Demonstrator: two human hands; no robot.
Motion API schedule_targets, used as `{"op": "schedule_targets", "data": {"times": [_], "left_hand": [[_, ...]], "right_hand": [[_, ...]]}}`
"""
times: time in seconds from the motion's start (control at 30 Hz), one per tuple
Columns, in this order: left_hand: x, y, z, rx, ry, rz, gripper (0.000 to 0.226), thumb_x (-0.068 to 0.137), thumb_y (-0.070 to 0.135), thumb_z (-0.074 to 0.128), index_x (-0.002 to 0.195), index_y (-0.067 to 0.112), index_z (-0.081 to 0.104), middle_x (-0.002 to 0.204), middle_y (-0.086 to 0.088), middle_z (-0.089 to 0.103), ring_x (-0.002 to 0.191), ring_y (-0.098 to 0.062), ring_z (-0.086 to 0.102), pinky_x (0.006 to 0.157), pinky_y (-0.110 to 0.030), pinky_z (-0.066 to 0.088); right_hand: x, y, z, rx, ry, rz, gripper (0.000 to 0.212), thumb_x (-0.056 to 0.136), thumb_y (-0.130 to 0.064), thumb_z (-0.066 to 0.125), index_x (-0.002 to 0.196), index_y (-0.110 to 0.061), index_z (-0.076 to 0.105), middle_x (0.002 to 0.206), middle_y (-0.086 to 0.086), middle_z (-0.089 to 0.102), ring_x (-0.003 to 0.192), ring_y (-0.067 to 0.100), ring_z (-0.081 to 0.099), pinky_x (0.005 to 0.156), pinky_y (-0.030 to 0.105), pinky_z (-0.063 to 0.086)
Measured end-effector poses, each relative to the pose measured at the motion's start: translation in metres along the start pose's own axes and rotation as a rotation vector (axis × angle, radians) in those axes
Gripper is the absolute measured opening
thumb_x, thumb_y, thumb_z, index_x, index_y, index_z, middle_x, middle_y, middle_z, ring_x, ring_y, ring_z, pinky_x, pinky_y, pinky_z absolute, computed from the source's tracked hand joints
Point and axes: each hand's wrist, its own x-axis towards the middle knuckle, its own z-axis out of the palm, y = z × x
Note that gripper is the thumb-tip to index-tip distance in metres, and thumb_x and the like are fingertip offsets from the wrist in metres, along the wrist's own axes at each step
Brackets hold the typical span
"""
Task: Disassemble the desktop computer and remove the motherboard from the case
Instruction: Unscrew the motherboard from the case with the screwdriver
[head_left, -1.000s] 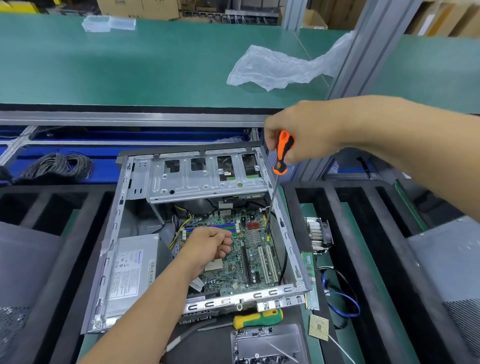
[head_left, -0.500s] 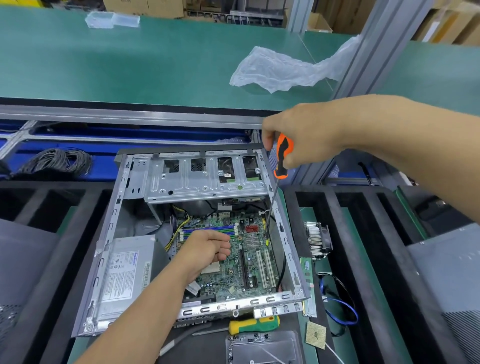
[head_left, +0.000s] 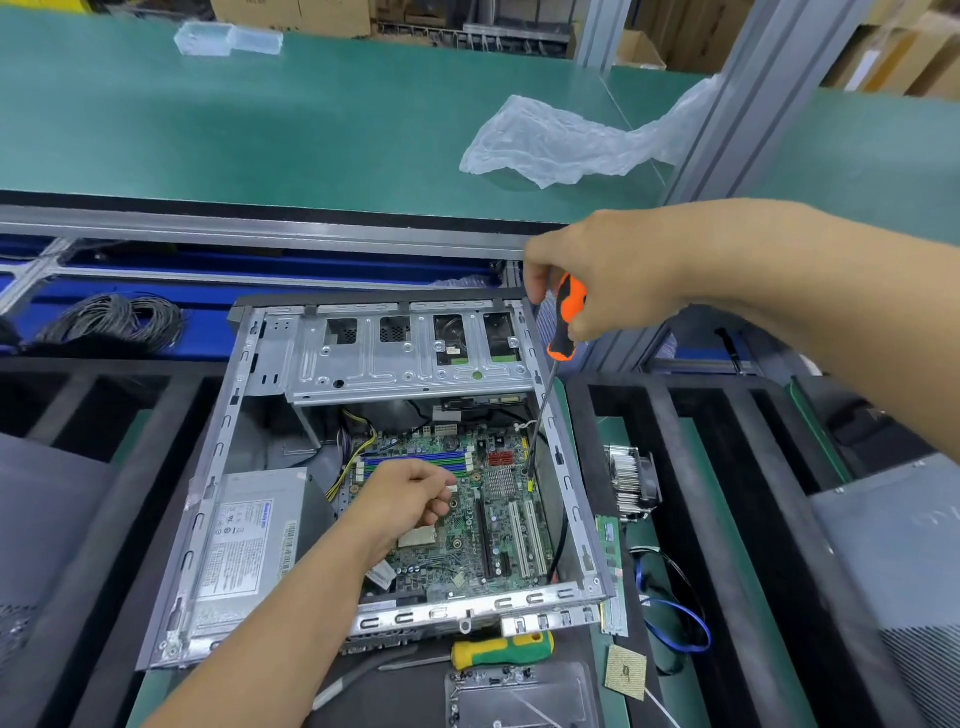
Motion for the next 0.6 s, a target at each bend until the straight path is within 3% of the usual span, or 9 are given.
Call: {"op": "schedule_targets", "data": {"times": [0.1, 0.2, 0.27, 0.33, 0.5, 0.6], "left_hand": [[0.002, 0.001, 0.0, -0.054, 0.001, -0.033, 0.021, 0.096, -0.005, 0.048, 0.099, 0.002, 0.068, 0.088, -0.015, 0.069, 0.069, -0.018, 0.065, 0.062, -0.026, 0.053], [0.003, 0.001, -0.001, -0.072, -0.006, -0.028, 0.019, 0.096, -0.002, 0.05, 0.101, 0.003, 0.067, 0.087, -0.014, 0.069, 0.07, -0.018, 0.065, 0.063, -0.026, 0.053], [0.003, -0.002, -0.001, -0.055, -0.025, -0.001, 0.014, 0.095, 0.001, 0.057, 0.101, 0.005, 0.068, 0.089, -0.013, 0.07, 0.073, -0.017, 0.066, 0.065, -0.025, 0.053], [0.003, -0.003, -0.001, -0.053, -0.039, 0.015, 0.013, 0.094, 0.0, 0.059, 0.099, 0.005, 0.07, 0.093, -0.014, 0.072, 0.076, -0.017, 0.068, 0.067, -0.024, 0.054], [0.003, 0.0, 0.001, -0.065, -0.04, 0.006, 0.02, 0.095, -0.008, 0.051, 0.096, 0.001, 0.069, 0.095, -0.019, 0.071, 0.074, -0.019, 0.07, 0.065, -0.023, 0.055], [0.003, 0.002, 0.002, -0.074, -0.022, -0.014, 0.026, 0.094, -0.01, 0.045, 0.097, 0.001, 0.069, 0.094, -0.019, 0.071, 0.07, -0.018, 0.068, 0.062, -0.024, 0.054]], "right_hand": [[0.0, -0.004, 0.003, -0.074, 0.019, 0.097, 0.054, 0.076, -0.074, 0.058, 0.102, -0.028, 0.043, 0.088, -0.002, 0.048, 0.08, 0.024, 0.053, 0.071, 0.038, 0.047], [0.0, -0.012, 0.006, -0.198, 0.127, 0.138, 0.054, 0.091, -0.072, 0.034, 0.089, -0.018, 0.043, 0.075, 0.0, 0.033, 0.061, 0.021, 0.038, 0.064, 0.037, 0.037], [0.002, -0.013, 0.007, -0.227, 0.177, 0.107, 0.042, 0.096, -0.058, 0.043, 0.091, -0.016, 0.047, 0.074, 0.001, 0.032, 0.059, 0.021, 0.037, 0.06, 0.035, 0.034], [0.003, -0.01, 0.006, -0.155, 0.178, 0.073, 0.032, 0.09, -0.048, 0.058, 0.096, -0.018, 0.049, 0.077, 0.0, 0.039, 0.064, 0.024, 0.048, 0.057, 0.034, 0.038], [0.0, -0.002, 0.002, 0.057, 0.076, 0.009, 0.036, 0.076, -0.035, 0.075, 0.1, -0.031, 0.049, 0.088, -0.006, 0.058, 0.081, 0.019, 0.057, 0.07, 0.037, 0.05], [0.001, -0.002, 0.005, 0.032, 0.049, 0.064, 0.047, 0.075, -0.054, 0.074, 0.103, -0.03, 0.046, 0.087, -0.005, 0.056, 0.078, 0.017, 0.054, 0.069, 0.037, 0.049]]}}
